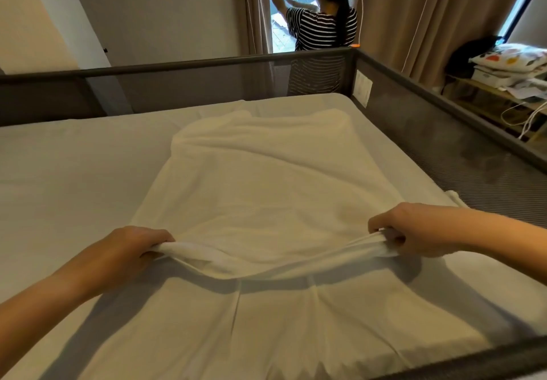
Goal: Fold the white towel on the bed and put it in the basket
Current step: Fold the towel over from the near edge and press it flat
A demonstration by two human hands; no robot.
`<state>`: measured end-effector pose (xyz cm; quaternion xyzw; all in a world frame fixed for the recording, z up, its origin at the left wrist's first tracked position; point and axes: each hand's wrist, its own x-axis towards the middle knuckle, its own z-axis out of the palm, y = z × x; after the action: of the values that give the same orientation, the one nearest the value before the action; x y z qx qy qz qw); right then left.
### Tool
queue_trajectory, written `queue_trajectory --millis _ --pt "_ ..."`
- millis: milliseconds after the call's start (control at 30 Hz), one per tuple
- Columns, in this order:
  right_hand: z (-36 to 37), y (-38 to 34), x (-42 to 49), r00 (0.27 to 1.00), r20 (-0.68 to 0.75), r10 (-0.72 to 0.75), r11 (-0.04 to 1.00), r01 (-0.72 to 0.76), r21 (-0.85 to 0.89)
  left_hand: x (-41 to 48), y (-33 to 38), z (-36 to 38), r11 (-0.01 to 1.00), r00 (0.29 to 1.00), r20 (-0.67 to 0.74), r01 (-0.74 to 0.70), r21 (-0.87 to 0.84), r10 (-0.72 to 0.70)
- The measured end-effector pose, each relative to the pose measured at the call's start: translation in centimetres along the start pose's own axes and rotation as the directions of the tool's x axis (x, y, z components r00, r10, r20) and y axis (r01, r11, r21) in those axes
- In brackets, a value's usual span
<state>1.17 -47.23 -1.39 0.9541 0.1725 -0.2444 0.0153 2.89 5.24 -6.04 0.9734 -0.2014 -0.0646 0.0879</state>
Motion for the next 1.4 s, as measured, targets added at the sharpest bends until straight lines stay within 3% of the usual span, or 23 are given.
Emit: queue_trajectory --millis 233,500,667,800,867,1200,1400 --pt "-0.4 -0.9 -1.2 0.987 0.139 0.081 0.997 -0.082 0.005 -1.1 0.9 -1.2 0.992 0.986 0.166 -0.018 0.124 -0.003" --pt "-0.3 -1.8 -2.8 0.963 0.265 0.060 0.990 -0.090 0.105 -3.6 2.6 -1.9 0.982 0.937 0.341 0.018 0.188 -0.082" --pt "-1.0 -2.4 -3.9 0.911 0.413 -0.010 0.978 -0.077 0.194 -5.0 4.1 -2.6 0.985 0.863 0.485 0.082 0.149 -0.145" --pt "-0.7 -2.6 -4.4 0.802 0.591 -0.083 0.961 -0.094 0.262 -5.8 5.1 -2.5 0.977 0.721 0.660 0.136 0.162 -0.210" --pt "-0.6 -2.6 -4.5 0.780 0.620 -0.088 0.960 -0.099 0.262 -5.9 5.2 -2.4 0.978 0.688 0.695 0.143 0.149 -0.207" --pt "-1.0 -1.2 -3.5 0.821 0.545 -0.168 0.946 -0.022 0.324 -4.1 3.5 -3.7 0.980 0.786 0.605 0.195 -0.046 -0.128" --pt "-2.4 0.4 -2.1 0.935 0.348 -0.070 0.954 -0.040 0.298 -1.5 1.0 -5.0 0.969 0.876 0.476 0.178 -0.169 -0.078"
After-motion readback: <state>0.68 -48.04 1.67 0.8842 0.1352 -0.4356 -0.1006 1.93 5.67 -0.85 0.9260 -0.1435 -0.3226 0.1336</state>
